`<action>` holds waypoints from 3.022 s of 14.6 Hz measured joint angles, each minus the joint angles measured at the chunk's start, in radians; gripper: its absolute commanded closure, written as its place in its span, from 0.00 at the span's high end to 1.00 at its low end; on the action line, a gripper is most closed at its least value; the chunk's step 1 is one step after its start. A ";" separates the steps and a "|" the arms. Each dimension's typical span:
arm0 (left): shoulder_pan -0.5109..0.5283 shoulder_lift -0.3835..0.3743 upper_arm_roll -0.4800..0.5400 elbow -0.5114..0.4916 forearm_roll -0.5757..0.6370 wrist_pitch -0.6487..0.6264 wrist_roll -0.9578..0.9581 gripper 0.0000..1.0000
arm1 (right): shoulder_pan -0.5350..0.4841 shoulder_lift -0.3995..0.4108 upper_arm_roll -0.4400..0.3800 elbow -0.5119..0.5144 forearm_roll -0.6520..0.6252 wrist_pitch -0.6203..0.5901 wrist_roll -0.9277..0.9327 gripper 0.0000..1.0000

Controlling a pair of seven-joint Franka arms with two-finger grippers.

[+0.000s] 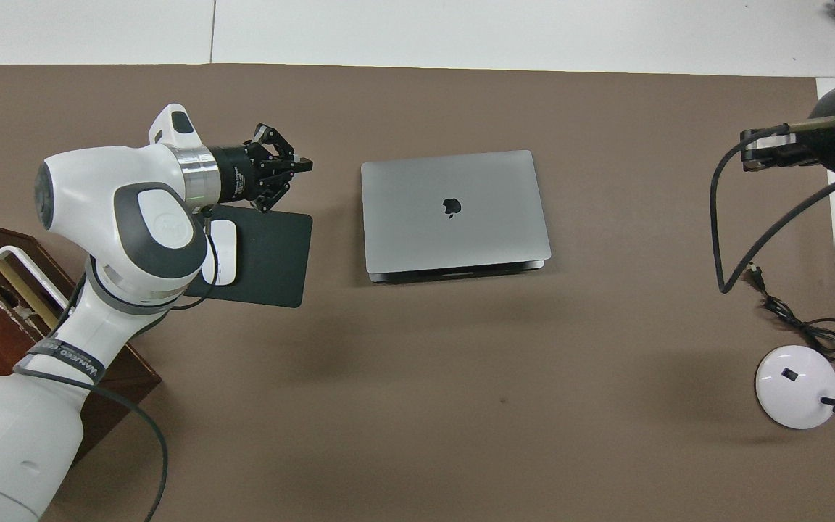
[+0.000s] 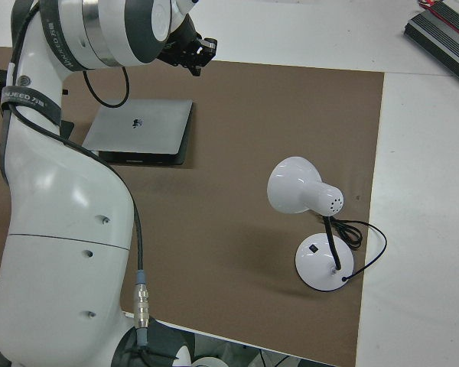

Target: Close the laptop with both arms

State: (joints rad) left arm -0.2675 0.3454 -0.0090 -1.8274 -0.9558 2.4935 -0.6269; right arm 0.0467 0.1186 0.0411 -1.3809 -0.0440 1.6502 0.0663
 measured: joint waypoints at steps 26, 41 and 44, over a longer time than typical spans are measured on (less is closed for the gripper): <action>0.209 -0.306 0.028 0.229 0.887 -0.951 0.382 0.00 | -0.001 -0.139 -0.003 -0.173 0.001 -0.011 -0.002 1.00; 0.306 -0.342 -0.121 0.165 0.945 -0.871 0.388 1.00 | -0.015 -0.166 -0.004 -0.242 0.001 0.020 -0.002 1.00; 0.305 -0.342 -0.137 0.164 0.945 -0.866 0.390 1.00 | -0.015 -0.168 -0.004 -0.244 0.001 0.023 -0.002 1.00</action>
State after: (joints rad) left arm 0.0370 0.0034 -0.1464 -1.6630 -0.0108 1.6272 -0.2370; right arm 0.0313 -0.0495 0.0370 -1.6245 -0.0434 1.6735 0.0640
